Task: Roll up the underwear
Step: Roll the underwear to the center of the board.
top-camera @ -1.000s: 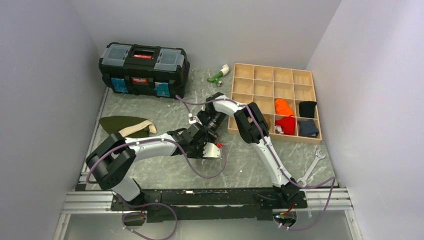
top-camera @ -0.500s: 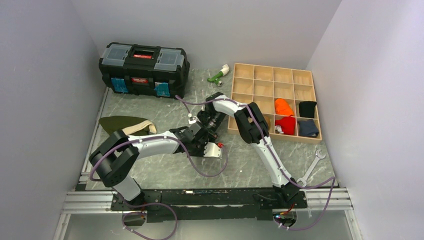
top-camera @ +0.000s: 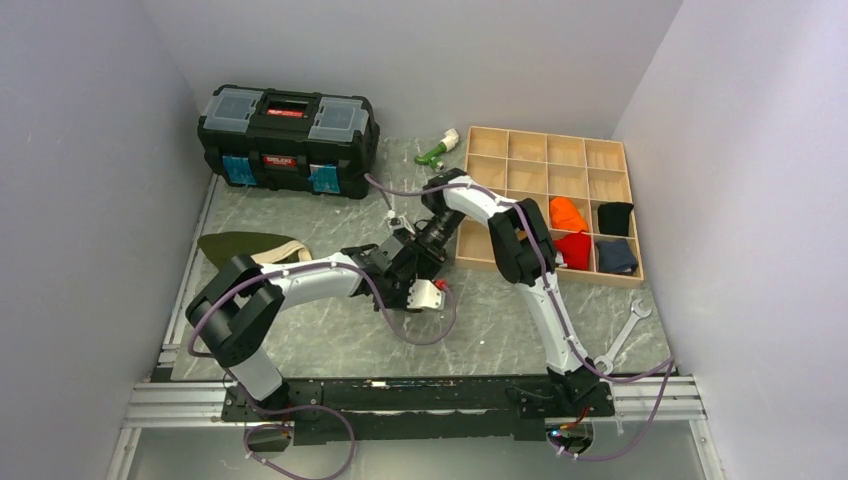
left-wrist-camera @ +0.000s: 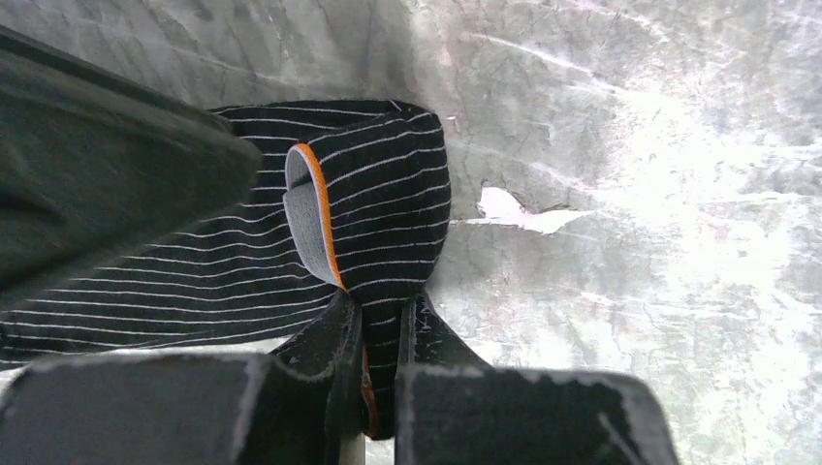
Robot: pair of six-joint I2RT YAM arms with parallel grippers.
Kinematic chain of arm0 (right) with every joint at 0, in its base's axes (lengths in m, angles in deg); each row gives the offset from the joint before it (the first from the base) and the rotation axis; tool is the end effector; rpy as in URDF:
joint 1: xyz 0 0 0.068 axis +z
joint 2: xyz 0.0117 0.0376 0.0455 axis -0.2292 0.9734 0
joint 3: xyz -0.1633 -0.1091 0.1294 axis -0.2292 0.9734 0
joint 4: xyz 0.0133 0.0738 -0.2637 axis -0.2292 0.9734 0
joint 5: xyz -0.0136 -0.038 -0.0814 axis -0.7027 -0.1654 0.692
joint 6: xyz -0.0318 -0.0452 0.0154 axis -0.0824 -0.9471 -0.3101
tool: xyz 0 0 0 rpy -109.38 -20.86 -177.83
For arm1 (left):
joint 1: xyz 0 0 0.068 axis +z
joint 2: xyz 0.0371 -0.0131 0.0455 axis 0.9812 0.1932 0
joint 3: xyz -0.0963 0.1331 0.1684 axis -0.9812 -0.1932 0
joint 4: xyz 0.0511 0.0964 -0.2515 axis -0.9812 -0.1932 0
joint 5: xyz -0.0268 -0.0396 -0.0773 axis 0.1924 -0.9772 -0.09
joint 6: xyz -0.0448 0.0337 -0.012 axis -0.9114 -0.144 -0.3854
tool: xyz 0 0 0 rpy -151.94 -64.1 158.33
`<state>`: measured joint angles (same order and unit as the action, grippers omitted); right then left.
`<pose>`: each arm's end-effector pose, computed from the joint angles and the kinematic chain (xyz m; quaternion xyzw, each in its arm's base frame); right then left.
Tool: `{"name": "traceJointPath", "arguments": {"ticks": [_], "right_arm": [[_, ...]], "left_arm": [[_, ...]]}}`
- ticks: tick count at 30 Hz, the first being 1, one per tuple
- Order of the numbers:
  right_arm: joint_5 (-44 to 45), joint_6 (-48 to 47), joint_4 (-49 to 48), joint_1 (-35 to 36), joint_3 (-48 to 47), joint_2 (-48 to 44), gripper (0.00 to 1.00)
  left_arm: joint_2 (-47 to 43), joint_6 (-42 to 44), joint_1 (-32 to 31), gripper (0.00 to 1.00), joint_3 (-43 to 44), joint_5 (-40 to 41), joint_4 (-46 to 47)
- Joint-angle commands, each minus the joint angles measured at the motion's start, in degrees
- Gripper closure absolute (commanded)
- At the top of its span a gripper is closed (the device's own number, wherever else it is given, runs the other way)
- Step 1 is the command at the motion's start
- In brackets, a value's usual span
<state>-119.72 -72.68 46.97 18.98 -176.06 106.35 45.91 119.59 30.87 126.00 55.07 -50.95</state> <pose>0.3364 0.2516 0.0995 0.4966 -0.7211 -0.4731 0.0980 0.2054 -0.2410 0.1073 0.7378 0.6342 -0.1035 0.2066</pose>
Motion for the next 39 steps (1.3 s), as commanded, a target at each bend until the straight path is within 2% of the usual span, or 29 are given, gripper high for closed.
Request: {"name": "traceJointPath", "arguments": {"ticks": [1,8,14,19,24,28,33,39], "right_arm": [[1.85,-1.37,-1.85,-2.07,1.71,-5.95,0.61],[2.99,2.15,-8.1,-7.35,6.36,-14.12,0.63],[4.78,7.48,-15.74,-12.55,12.41,-23.81,0.63],[5.73,9.11,-22.02,-14.28,22.29,-31.85,0.63],[4.81,10.62,-29.4,-14.14,32.94,-41.11,0.63],[5.41,11.04,-35.35,-13.73,40.64,-47.61,0.63],[7.61,13.83,-44.31,-11.98,49.52,-56.4,0.61],[16.49,14.92,-50.01,-1.78,54.15,-62.13,0.58]], "left_arm": [[4.52,0.18,1.41,1.0,-0.45,-9.16,-11.48],[8.29,1.84,5.77,1.0,6.87,-18.96,-21.05],[17.46,6.67,11.3,1.0,16.93,-31.26,-35.51],[25.98,11.9,14.5,1.0,25.85,-40.83,-48.97],[34.98,14.65,16.26,1.0,33.25,-47.12,-59.27],[39.75,15.05,17.15,1.0,37.19,-49.85,-62.97],[41.71,12.6,18.34,1.0,38.17,-50.54,-62.16],[42.56,11.72,18.68,1.0,38.64,-51.36,-62.46]]}}
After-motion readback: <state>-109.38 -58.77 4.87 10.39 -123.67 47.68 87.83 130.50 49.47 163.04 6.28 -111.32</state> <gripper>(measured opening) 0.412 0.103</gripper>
